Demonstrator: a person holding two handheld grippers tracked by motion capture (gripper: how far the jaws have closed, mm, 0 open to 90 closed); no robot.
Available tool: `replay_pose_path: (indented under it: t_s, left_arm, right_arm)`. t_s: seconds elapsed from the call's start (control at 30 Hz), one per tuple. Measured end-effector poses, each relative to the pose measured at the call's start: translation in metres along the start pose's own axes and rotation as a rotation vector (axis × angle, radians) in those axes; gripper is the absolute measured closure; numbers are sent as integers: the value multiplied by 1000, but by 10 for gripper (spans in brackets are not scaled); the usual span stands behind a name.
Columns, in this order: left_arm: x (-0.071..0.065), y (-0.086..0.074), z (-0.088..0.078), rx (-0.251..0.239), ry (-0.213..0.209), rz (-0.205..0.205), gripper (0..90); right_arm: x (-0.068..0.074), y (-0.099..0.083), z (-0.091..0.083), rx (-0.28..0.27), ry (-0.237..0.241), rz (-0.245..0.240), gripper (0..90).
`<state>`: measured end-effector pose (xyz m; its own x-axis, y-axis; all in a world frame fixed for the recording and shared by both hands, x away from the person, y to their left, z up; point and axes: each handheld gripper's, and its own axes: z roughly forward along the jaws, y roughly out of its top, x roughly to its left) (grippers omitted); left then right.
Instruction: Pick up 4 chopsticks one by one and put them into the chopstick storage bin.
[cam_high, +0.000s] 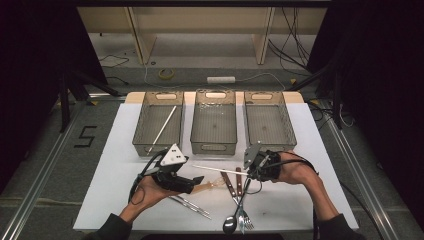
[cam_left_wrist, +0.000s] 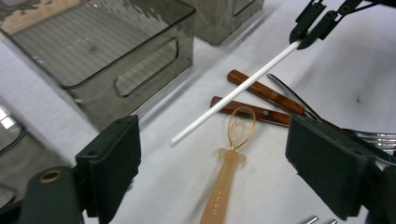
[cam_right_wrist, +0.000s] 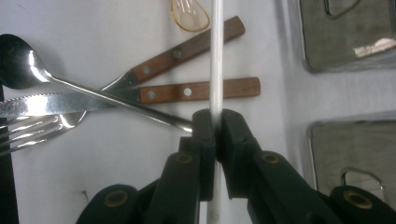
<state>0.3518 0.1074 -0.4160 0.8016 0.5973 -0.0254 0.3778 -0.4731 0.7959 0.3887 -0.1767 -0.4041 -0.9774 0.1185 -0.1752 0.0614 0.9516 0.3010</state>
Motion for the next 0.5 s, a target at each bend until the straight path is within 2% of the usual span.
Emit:
replay_pose_path:
  t_s: [0.13, 0.27, 0.37, 0.5]
  left_arm:
    - [-6, 8, 8, 58, -21, 47, 208]
    - [-13, 11, 18, 138, -35, 91, 238]
    - [-18, 11, 24, 169, -45, 126, 272]
    - [-21, 11, 28, 201, -61, 154, 327]
  right_arm:
    - [6, 7, 1, 8, 0, -28, 853]
    - [11, 14, 0, 9, 3, -41, 853]
    - [14, 18, 0, 11, 3, -74, 853]
    - [19, 24, 1, 11, 9, -75, 852]
